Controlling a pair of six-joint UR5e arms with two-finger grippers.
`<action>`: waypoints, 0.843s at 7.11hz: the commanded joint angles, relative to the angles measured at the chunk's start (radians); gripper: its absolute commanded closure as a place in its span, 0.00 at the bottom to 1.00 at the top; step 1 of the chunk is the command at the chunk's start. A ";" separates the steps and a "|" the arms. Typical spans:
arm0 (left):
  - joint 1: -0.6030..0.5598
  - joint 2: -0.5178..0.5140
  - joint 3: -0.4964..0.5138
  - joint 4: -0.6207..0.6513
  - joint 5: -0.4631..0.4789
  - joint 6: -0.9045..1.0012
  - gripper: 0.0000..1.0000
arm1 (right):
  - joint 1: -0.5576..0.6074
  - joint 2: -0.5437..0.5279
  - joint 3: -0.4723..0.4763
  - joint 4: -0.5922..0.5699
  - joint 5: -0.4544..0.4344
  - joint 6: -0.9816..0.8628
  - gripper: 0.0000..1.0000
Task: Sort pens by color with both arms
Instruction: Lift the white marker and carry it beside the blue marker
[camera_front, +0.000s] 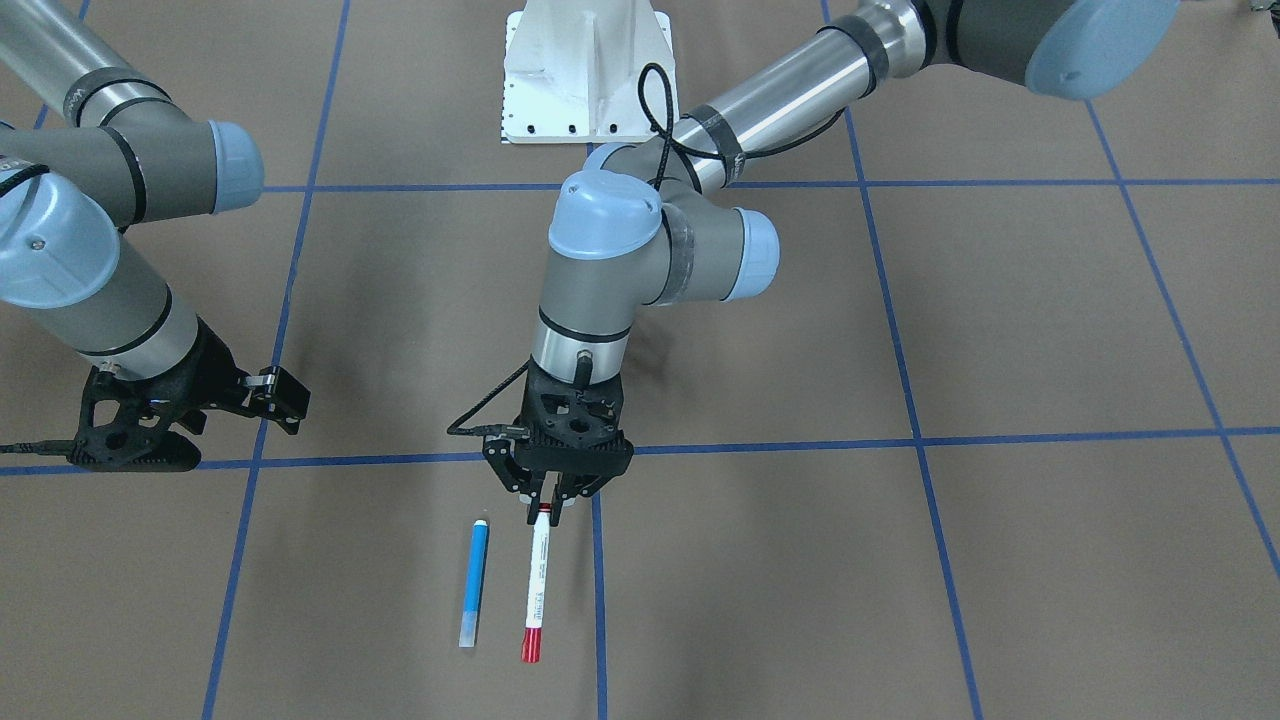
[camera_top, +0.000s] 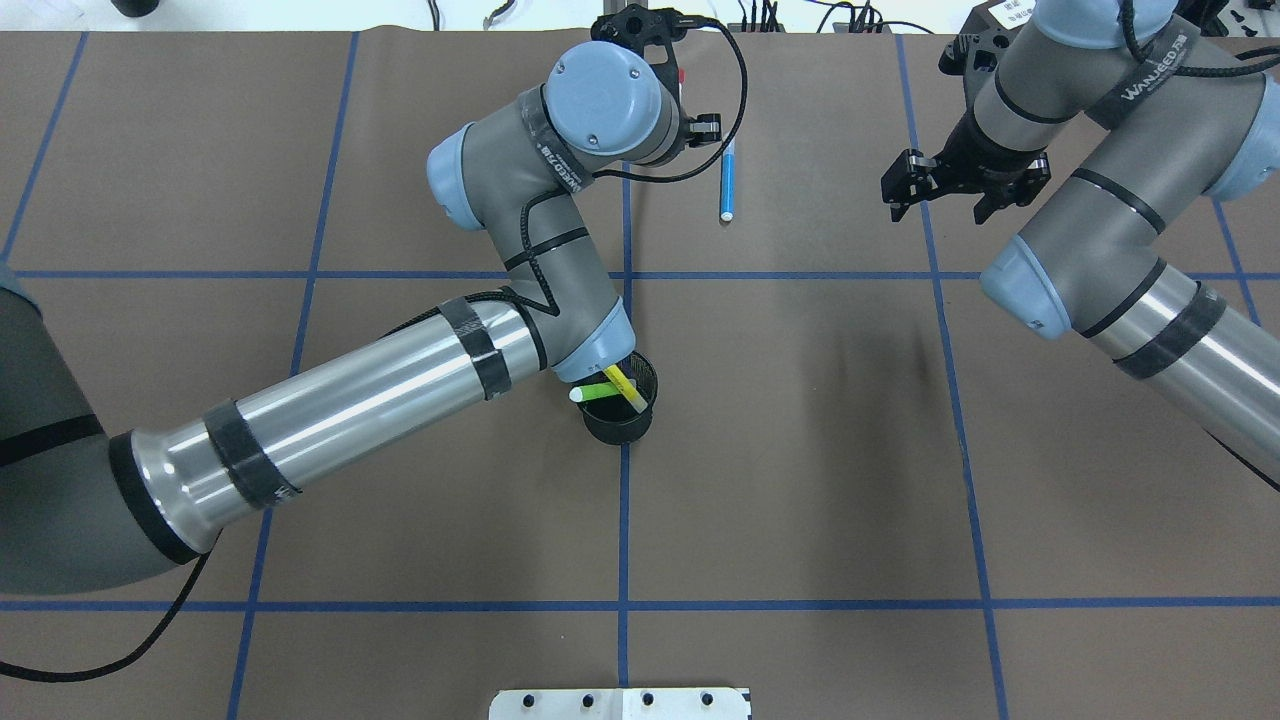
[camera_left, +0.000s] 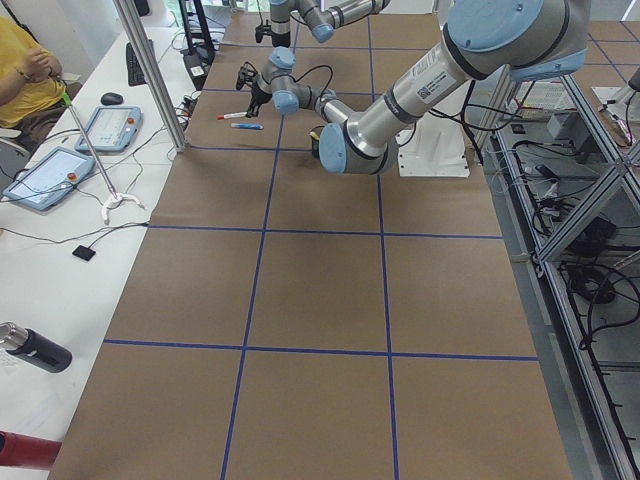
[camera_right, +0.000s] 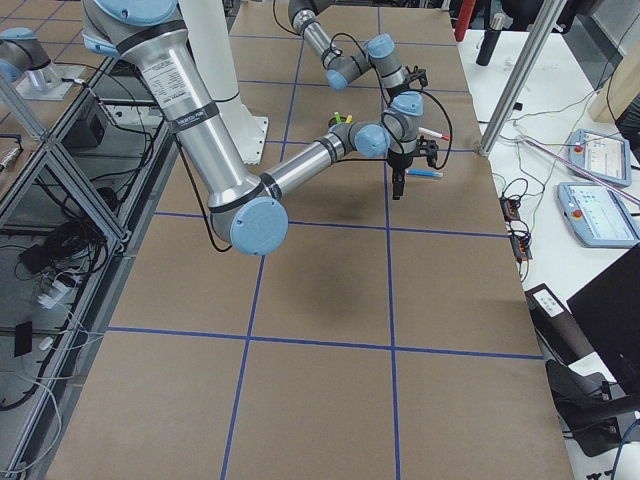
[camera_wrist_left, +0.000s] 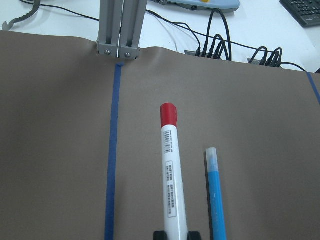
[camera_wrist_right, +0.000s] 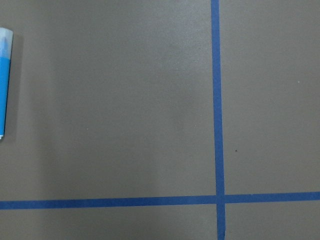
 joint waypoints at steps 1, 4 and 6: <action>0.002 -0.092 0.197 -0.065 0.037 0.038 1.00 | 0.006 -0.008 0.000 0.002 0.021 -0.001 0.01; 0.014 -0.118 0.298 -0.103 0.059 0.053 1.00 | 0.006 -0.006 0.002 0.002 0.023 0.001 0.01; 0.035 -0.121 0.300 -0.103 0.060 0.053 1.00 | 0.006 -0.006 0.000 0.002 0.022 0.001 0.01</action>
